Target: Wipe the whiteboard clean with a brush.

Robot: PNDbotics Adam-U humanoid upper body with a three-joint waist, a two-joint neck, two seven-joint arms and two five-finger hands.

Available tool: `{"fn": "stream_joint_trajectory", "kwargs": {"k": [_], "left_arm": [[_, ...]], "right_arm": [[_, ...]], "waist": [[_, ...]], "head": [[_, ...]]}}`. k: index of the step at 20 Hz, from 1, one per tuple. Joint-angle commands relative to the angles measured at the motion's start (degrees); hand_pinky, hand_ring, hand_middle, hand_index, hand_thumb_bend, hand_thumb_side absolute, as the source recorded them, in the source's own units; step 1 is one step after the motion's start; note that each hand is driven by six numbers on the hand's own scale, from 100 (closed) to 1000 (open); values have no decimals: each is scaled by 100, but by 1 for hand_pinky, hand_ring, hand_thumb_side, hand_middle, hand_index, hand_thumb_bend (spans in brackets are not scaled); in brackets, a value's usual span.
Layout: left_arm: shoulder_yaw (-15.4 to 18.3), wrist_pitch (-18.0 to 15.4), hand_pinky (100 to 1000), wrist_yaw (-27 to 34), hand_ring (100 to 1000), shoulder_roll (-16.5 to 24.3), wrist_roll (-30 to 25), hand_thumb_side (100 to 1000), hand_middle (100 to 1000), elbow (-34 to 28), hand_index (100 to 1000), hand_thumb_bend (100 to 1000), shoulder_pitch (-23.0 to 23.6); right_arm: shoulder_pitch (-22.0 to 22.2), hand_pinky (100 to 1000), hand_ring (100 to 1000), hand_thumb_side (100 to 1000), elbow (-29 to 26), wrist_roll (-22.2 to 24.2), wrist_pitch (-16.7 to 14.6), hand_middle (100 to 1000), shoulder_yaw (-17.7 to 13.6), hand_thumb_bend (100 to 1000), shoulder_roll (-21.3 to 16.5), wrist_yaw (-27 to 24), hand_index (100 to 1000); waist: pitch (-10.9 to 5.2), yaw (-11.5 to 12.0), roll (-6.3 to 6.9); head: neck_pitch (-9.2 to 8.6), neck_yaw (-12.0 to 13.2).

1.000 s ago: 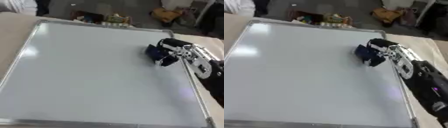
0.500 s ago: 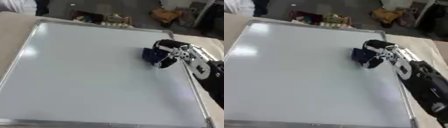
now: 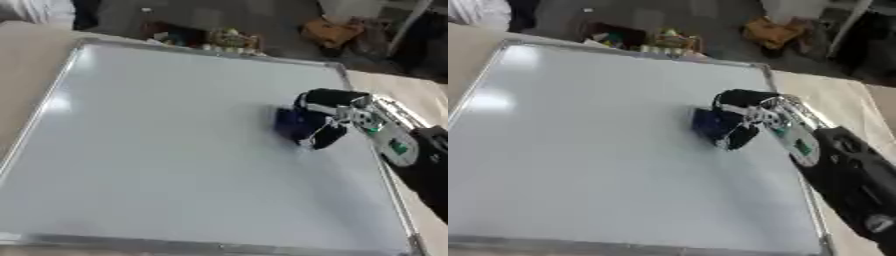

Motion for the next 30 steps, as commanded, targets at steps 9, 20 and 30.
{"fn": "stream_joint_trajectory", "kwargs": {"k": [9,20,30], "left_arm": [[-10,34,530,57,393,103,23,884,468,-136,476,203,-41],[-8,11,530,59,391,113,21,884,467,-128,476,202,-45],[12,-26,529,1,386,99,0,889,466,-128,475,196,-57]], "right_arm": [[155,539,614,140,-679,533,147,239,194,100,-407,-632,195],[68,537,608,158,-524,394,404,233,-10,100,-403,-580,195],[-141,539,611,171,273,-152,388,234,-308,100,-229,-45,196]], "waist": [[-237,-55,43],[-229,-38,63],[-64,40,53]], "head": [[109,54],[66,48],[-64,31]]}}
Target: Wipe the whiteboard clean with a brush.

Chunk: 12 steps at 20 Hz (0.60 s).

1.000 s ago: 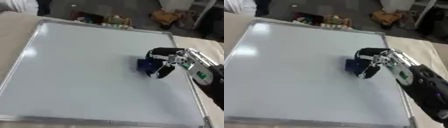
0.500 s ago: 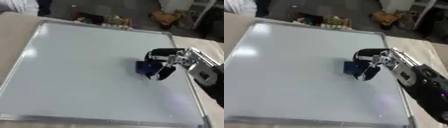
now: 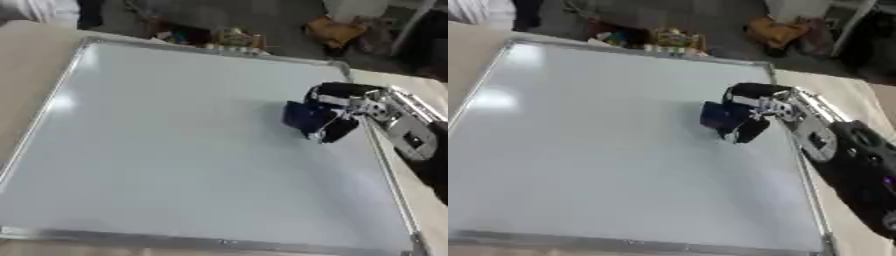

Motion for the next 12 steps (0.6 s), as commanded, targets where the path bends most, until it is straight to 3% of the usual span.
{"fn": "stream_joint_trajectory", "kwargs": {"k": [1,12], "left_arm": [[15,-38,529,-43,386,95,-11,890,465,-96,475,196,-54],[13,-62,529,-69,384,78,-41,892,465,-99,475,192,-85]], "right_arm": [[-131,539,611,169,155,-108,-37,234,-123,100,-75,157,196],[-202,540,618,213,571,-660,-18,238,-105,100,18,736,198]], "waist": [[-75,9,40],[41,76,41]], "head": [[-93,-15],[-164,-48]]}}
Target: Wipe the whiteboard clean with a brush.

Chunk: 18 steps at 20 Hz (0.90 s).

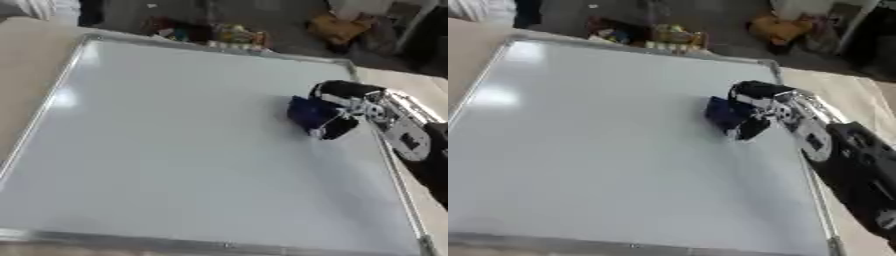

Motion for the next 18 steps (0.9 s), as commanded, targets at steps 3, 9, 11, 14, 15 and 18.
{"fn": "stream_joint_trajectory", "kwargs": {"k": [3,9,11,14,15,18], "left_arm": [[4,-28,529,-28,384,70,-22,892,465,-97,475,193,-50],[12,-37,529,-33,383,74,-24,893,464,-96,475,191,-55],[12,-38,530,-35,382,71,-27,893,464,-98,475,190,-59],[15,-44,530,-42,382,73,-30,893,464,-98,475,189,-60],[15,-46,530,-43,382,73,-31,894,464,-97,475,189,-61],[16,-49,530,-47,382,74,-34,894,464,-94,475,188,-56]], "right_arm": [[-60,538,618,230,346,-351,44,236,-74,100,-20,388,198],[-130,539,621,248,717,-685,110,238,-232,100,25,716,199],[-147,539,621,247,828,-752,111,238,-278,100,41,790,199],[-166,537,618,243,929,-788,96,236,-332,100,55,832,199],[-171,537,617,237,945,-778,87,235,-349,100,61,829,199],[-177,534,613,222,923,-611,8,232,-368,100,72,695,198]], "waist": [[-69,18,41],[-38,39,34],[-23,43,34],[-5,42,40],[-1,39,43],[0,24,47]], "head": [[-106,-18],[-162,-17],[-170,-16],[-172,-13],[-168,-13],[-147,-10]]}}
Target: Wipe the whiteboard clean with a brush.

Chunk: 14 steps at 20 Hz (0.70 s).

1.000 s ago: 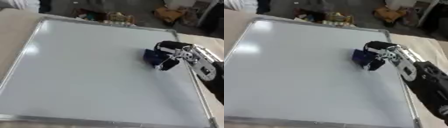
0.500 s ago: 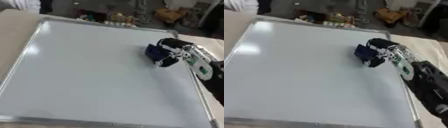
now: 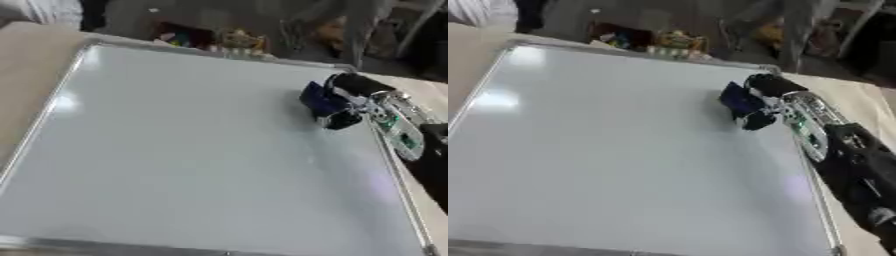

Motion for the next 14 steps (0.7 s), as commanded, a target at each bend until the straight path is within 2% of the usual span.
{"fn": "stream_joint_trajectory", "kwargs": {"k": [1,6,14], "left_arm": [[17,-20,530,-34,382,75,-3,893,464,-94,474,188,-48],[15,-17,530,-30,383,78,4,893,464,-92,475,188,-49],[17,-2,531,-14,385,81,23,890,465,-99,475,191,-60]], "right_arm": [[52,531,612,213,149,227,-83,232,41,100,-48,-53,198],[62,530,614,205,-24,687,-233,234,107,100,-80,-264,199],[44,530,620,216,-271,1142,-481,239,240,100,-123,-353,200]], "waist": [[-52,-15,57],[-75,-29,58],[-114,-48,41]], "head": [[-33,-2],[-21,-54],[7,-52]]}}
